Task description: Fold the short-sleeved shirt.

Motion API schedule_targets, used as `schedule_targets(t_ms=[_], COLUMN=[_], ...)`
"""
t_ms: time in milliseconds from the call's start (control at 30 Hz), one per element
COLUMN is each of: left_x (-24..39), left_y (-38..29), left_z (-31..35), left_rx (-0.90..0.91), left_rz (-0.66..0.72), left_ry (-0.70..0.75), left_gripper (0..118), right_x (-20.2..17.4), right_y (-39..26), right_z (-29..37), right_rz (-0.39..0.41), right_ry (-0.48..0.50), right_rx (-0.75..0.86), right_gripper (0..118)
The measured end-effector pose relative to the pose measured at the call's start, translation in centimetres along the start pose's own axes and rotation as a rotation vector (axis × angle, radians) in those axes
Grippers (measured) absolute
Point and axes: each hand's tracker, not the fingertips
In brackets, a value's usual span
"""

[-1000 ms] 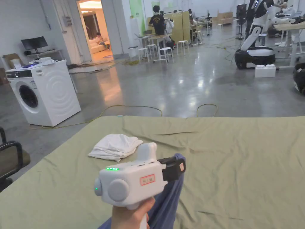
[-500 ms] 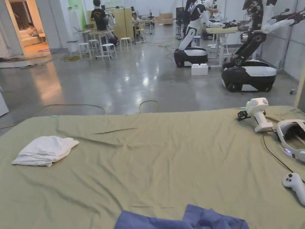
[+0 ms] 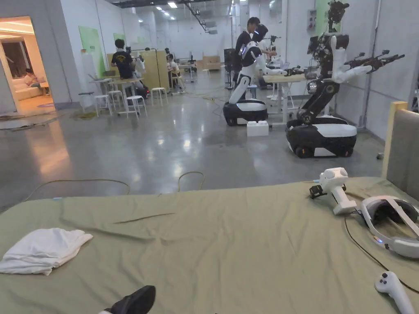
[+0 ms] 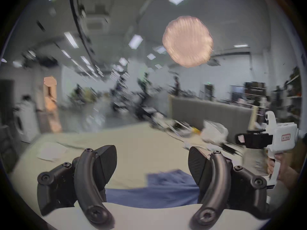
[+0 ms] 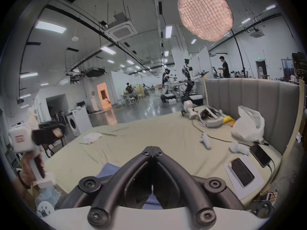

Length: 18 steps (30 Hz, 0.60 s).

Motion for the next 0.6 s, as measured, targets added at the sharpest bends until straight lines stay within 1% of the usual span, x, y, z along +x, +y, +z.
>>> schedule_targets(t_ms=[33, 133, 167, 200, 233, 300, 333, 367, 467, 500, 600], left_x=[-0.3, -0.2, 0.3, 0.9, 1.3, 1.4, 1.4, 1.3, 0.7, 0.7, 0.6], left_y=[0.5, 1.2, 1.3, 1.6, 1.8, 2.2, 2.2, 2.3, 2.9, 2.9, 3.5], left_z=[2.3, 7.9, 9.1, 10.3, 10.8, 12.2, 12.5, 12.3, 13.2, 13.1, 13.2], left_rx=[0.034, 0.142, 0.153, 0.147, 0.142, 0.127, 0.12, 0.114, 0.067, 0.078, 0.082], left_rz=[-0.007, -0.075, -0.099, -0.124, -0.143, -0.133, -0.119, -0.112, -0.061, -0.062, -0.047], left_ry=[0.078, 0.193, 0.253, 0.349, 0.389, 0.417, 0.435, 0.443, 0.389, 0.403, 0.38], left_gripper=[93, 91, 89, 83, 74, 25, 3, 0, 0, 0, 0], right_x=[-3.3, -4.3, -4.7, -5.1, -5.4, -5.8, -5.9, -6.0, -6.6, -6.7, -6.8], right_y=[1.3, 2.4, 2.7, 3.1, 3.3, 3.7, 3.6, 3.7, 4.0, 4.1, 4.3], right_z=[-2.2, -2.1, -2.0, -1.7, -1.4, -0.9, -0.7, -0.5, 0.0, 0.0, 0.0], right_rz=[0.004, 0.037, 0.048, 0.059, 0.069, 0.083, 0.09, 0.096, 0.133, 0.141, 0.142], right_ry=[0.015, 0.034, 0.039, 0.038, 0.043, 0.059, 0.062, 0.067, 0.069, 0.066, 0.069], right_rx=[0.015, 0.046, 0.051, 0.057, 0.064, 0.077, 0.087, 0.094, 0.115, 0.118, 0.125], right_gripper=[0, 0, 0, 0, 0, 0, 0, 0, 0, 0, 0])
